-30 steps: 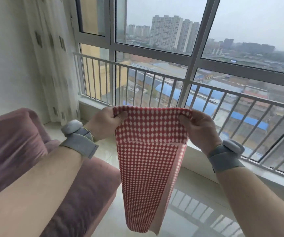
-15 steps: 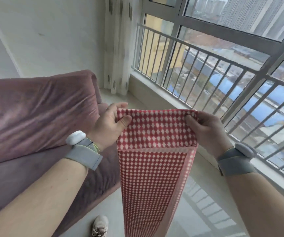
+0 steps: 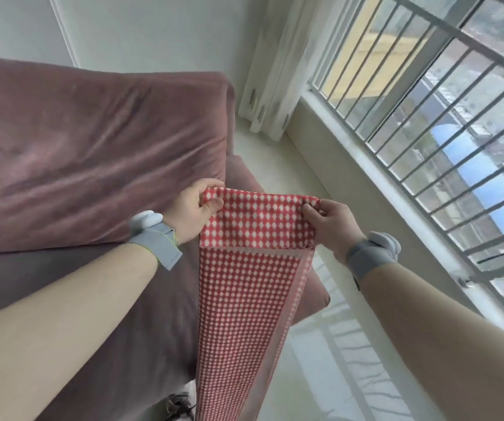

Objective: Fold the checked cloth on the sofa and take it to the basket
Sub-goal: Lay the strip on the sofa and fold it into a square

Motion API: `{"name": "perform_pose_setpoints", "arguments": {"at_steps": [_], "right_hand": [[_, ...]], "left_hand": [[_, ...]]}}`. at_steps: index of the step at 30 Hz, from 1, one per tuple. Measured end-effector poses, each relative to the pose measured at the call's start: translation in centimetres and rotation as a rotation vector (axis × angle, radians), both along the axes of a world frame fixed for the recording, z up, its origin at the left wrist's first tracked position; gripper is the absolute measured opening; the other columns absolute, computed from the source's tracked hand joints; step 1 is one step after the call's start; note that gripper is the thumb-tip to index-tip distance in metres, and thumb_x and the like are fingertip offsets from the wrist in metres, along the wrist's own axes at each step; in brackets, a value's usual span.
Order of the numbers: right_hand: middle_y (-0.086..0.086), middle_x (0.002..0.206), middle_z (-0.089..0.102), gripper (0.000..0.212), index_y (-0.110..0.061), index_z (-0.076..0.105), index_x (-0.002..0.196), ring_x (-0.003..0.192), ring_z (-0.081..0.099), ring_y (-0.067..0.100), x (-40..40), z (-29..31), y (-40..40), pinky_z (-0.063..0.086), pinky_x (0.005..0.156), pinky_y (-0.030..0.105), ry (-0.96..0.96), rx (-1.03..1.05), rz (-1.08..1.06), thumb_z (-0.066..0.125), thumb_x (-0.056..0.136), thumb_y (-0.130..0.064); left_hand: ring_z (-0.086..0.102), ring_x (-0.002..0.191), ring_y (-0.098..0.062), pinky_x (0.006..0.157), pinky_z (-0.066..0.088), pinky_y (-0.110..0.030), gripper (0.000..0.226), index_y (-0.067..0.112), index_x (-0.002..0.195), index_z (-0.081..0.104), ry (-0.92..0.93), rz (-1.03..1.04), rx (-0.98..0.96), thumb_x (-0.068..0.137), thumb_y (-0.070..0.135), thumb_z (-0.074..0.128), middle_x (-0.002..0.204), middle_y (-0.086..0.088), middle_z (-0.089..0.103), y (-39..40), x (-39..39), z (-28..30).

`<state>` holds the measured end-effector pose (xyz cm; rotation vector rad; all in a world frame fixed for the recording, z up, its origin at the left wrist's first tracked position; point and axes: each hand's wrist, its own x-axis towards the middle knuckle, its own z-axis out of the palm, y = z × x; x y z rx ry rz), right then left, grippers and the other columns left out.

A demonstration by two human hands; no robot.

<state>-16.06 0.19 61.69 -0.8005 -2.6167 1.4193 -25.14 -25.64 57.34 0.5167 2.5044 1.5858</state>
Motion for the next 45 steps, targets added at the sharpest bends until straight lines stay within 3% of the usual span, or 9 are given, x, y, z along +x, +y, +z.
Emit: {"name": "perform_pose_setpoints", "arguments": {"at_steps": [5, 10, 21, 28, 31, 34, 37, 40, 45], "right_hand": [[-0.018, 0.055, 0.065, 0.026, -0.027, 0.067, 0.061, 0.054, 0.059, 0.003, -14.4, -7.9, -0.3, 0.053, 0.059, 0.027, -0.060, 0.022, 0.035, 0.067, 0.084, -0.038], [-0.017, 0.045, 0.061, 0.018, -0.020, 0.072, 0.078, 0.035, 0.052, -0.001, -21.5, -12.3, -0.9, 0.041, 0.040, 0.018, -0.105, -0.004, 0.009, 0.068, 0.084, -0.037], [-0.005, 0.054, 0.070, 0.020, -0.030, 0.064, 0.066, 0.052, 0.070, 0.015, -31.7, -27.6, -2.8, 0.063, 0.066, 0.041, -0.231, -0.101, 0.105, 0.070, 0.085, -0.033], [-0.002, 0.075, 0.074, 0.010, -0.020, 0.071, 0.091, 0.066, 0.072, 0.014, -32.1, -32.3, -3.3, 0.062, 0.074, 0.040, -0.177, -0.208, 0.081, 0.064, 0.088, -0.027], [-0.002, 0.110, 0.067, 0.045, -0.018, 0.057, 0.124, 0.094, 0.069, 0.020, -29.3, -31.3, -3.2, 0.057, 0.085, 0.039, -0.161, -0.158, -0.031, 0.066, 0.081, -0.033], [-0.005, 0.094, 0.070, 0.019, -0.021, 0.062, 0.094, 0.088, 0.069, 0.021, -22.4, -31.4, -3.2, 0.056, 0.084, 0.046, -0.210, -0.019, 0.031, 0.063, 0.079, -0.032], [-0.004, 0.098, 0.070, 0.029, -0.018, 0.061, 0.109, 0.090, 0.068, 0.020, -16.3, -32.6, -3.7, 0.056, 0.087, 0.045, -0.418, -0.026, 0.133, 0.064, 0.082, -0.029], [-0.006, 0.098, 0.068, 0.046, -0.015, 0.052, 0.124, 0.088, 0.066, 0.016, -13.9, -34.6, -3.9, 0.056, 0.082, 0.038, -0.563, -0.012, 0.145, 0.063, 0.082, -0.029], [0.000, 0.072, 0.075, 0.017, -0.010, 0.068, 0.079, 0.056, 0.064, 0.011, -12.9, -36.6, -3.9, 0.048, 0.046, 0.024, -0.693, -0.314, 0.008, 0.067, 0.081, -0.027]], "left_hand": [[0.057, 0.080, -0.015, 0.076, 0.044, -0.026, 0.030, 0.020, 0.118, 0.059, -0.003, 0.071, -0.120, 0.089, 0.022, 0.063, 0.091, 0.006, 0.061, -0.6, -12.6, -8.1], [0.055, 0.077, -0.013, 0.067, 0.036, -0.024, 0.023, 0.026, 0.106, 0.059, -0.023, 0.093, -0.274, 0.084, 0.026, 0.067, 0.085, 0.010, 0.058, -1.4, -18.3, -12.6], [0.055, 0.080, -0.015, 0.074, 0.043, -0.028, 0.038, 0.022, 0.109, 0.059, -0.120, 0.395, -0.342, 0.077, 0.034, 0.075, 0.088, 0.006, 0.058, -3.5, -23.2, -26.9], [0.058, 0.074, -0.007, 0.069, 0.043, -0.021, 0.046, 0.021, 0.107, 0.054, -0.150, 0.636, -0.153, 0.073, 0.044, 0.074, 0.081, 0.014, 0.059, -2.8, -22.3, -30.3], [0.061, 0.073, -0.004, 0.072, 0.050, -0.027, 0.043, 0.025, 0.093, 0.052, -0.232, 0.823, -0.069, 0.072, 0.061, 0.058, 0.079, 0.014, 0.063, -3.3, -18.4, -31.0], [0.070, 0.076, -0.017, 0.079, 0.057, -0.045, 0.044, 0.026, 0.089, 0.060, -0.576, 0.688, -0.013, 0.066, 0.064, 0.058, 0.081, 0.005, 0.072, -3.9, -11.2, -33.0], [0.071, 0.086, -0.016, 0.086, 0.055, -0.048, 0.045, 0.024, 0.098, 0.065, -0.922, 0.420, 0.116, 0.064, 0.054, 0.066, 0.092, 0.005, 0.075, -2.7, -6.0, -34.4], [0.071, 0.090, -0.016, 0.091, 0.052, -0.046, 0.024, 0.023, 0.099, 0.068, -0.978, 0.446, 0.176, 0.079, 0.035, 0.068, 0.097, 0.004, 0.075, -1.2, -4.7, -35.5], [0.071, 0.089, -0.020, 0.088, 0.054, -0.045, 0.011, 0.022, 0.093, 0.069, -0.940, 0.566, 0.220, 0.082, 0.024, 0.070, 0.096, -0.001, 0.074, 0.1, -4.2, -36.6]]}}
